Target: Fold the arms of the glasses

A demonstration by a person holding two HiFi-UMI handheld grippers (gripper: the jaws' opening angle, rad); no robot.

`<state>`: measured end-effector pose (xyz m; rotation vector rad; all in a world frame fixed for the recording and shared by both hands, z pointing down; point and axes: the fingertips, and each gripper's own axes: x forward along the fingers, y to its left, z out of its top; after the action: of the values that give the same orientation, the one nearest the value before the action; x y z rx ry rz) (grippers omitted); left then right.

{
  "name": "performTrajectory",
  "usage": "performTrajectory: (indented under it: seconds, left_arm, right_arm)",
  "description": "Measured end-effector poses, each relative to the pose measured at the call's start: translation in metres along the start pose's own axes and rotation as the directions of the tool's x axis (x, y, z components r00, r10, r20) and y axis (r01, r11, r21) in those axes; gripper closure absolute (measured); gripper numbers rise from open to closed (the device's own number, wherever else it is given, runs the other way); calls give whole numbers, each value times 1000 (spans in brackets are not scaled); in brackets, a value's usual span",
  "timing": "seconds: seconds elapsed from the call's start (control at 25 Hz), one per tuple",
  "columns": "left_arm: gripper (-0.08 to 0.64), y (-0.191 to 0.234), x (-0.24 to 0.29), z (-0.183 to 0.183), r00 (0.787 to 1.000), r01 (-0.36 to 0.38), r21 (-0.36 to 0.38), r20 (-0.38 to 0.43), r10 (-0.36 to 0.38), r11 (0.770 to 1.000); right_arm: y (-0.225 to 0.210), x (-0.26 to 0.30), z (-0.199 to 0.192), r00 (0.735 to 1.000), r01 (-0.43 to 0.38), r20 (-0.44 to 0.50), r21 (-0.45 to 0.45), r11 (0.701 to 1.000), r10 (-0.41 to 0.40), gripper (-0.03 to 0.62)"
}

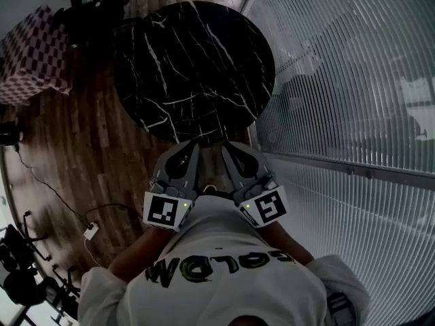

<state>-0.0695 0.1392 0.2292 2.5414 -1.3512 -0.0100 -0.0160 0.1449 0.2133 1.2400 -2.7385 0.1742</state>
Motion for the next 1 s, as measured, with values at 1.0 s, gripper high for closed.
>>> performTrajectory:
  seconds: [1.0]
  left_arm:
    - [550, 54, 77, -29, 978, -18, 14, -209, 21, 1000]
  right_arm:
    - [-63, 74, -9, 996, -38, -87, 8, 999, 38, 591]
